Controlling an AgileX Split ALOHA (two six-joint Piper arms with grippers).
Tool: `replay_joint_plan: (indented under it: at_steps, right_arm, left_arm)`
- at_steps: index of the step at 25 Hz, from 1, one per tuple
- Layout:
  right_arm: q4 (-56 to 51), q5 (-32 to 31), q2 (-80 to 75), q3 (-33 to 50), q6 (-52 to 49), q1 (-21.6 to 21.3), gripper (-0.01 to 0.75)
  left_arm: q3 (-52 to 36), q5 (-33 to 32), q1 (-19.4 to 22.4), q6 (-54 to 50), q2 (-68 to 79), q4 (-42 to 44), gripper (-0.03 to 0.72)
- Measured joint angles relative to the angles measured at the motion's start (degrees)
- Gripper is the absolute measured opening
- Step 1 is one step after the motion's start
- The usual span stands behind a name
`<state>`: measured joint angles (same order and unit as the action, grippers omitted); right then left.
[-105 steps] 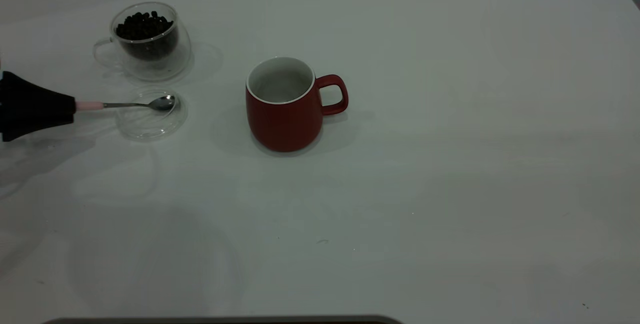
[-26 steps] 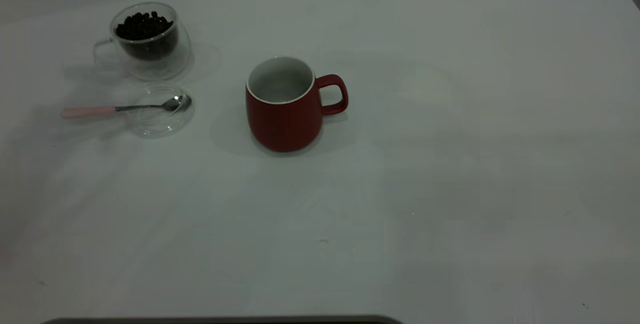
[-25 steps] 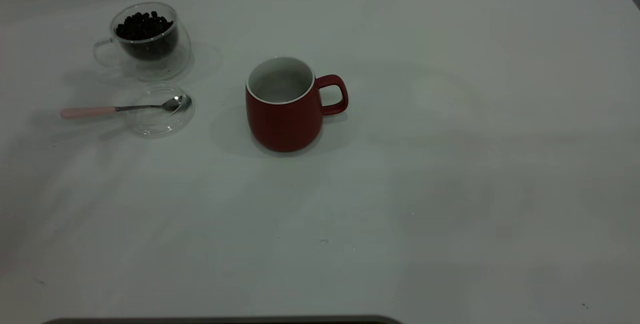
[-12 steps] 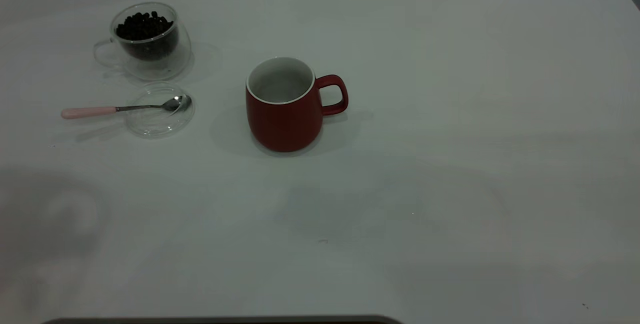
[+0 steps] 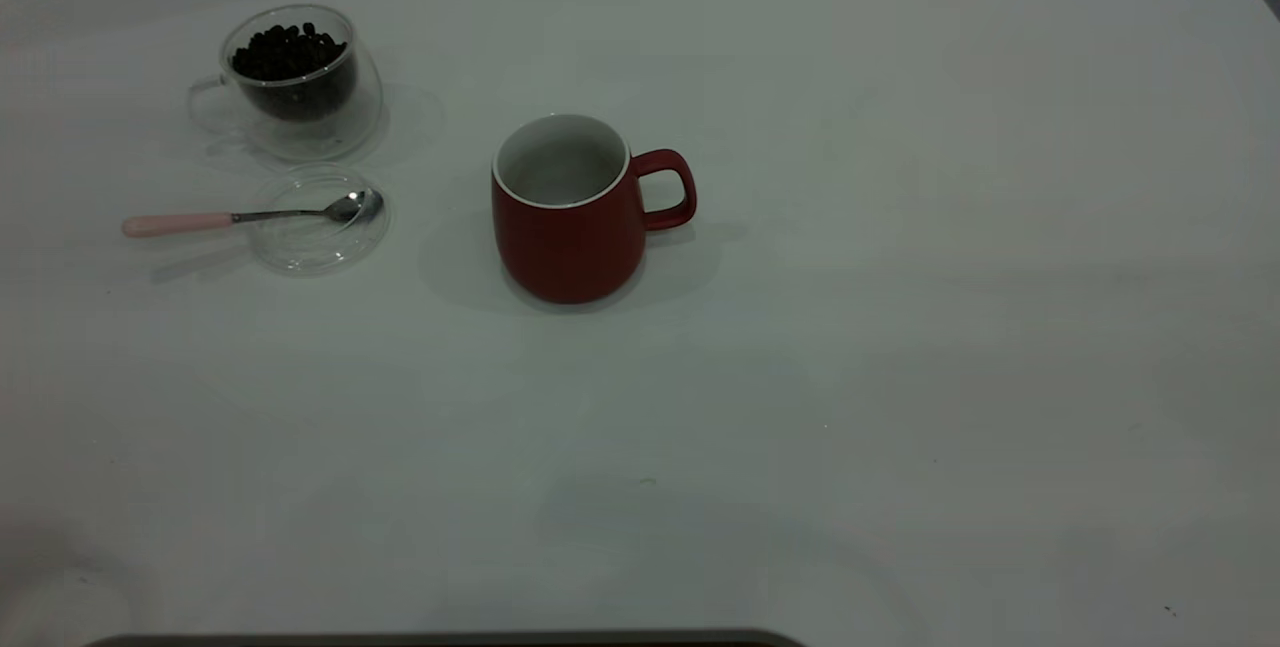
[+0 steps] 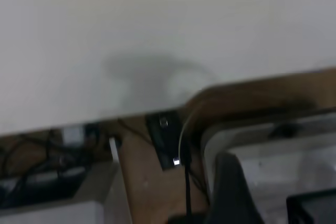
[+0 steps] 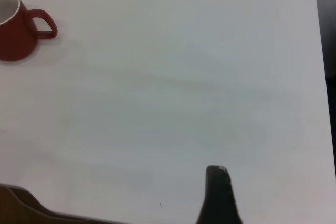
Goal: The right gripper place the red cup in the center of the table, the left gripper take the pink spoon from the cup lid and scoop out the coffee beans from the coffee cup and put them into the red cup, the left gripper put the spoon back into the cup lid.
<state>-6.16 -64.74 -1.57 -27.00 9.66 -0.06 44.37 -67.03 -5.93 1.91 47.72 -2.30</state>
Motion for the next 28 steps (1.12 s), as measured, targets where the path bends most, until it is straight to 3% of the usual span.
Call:
replay_joint_plan:
  at_steps: [10, 18, 28]
  right_arm:
    - [0.0, 0.0, 0.0, 0.0, 0.0, 0.0, 0.591]
    - [0.0, 0.0, 0.0, 0.0, 0.0, 0.0, 0.591]
    - [0.0, 0.0, 0.0, 0.0, 0.0, 0.0, 0.591]
  left_arm:
    - [-14.8, 4.1, 0.1, -0.1, -29.7, 0.1, 0.546]
    - [-15.6, 3.3, 6.7, -0.2, -44.9, 1.0, 0.546]
    - [-16.5, 2.2, 7.3, -0.4, -48.7, 1.6, 0.546]
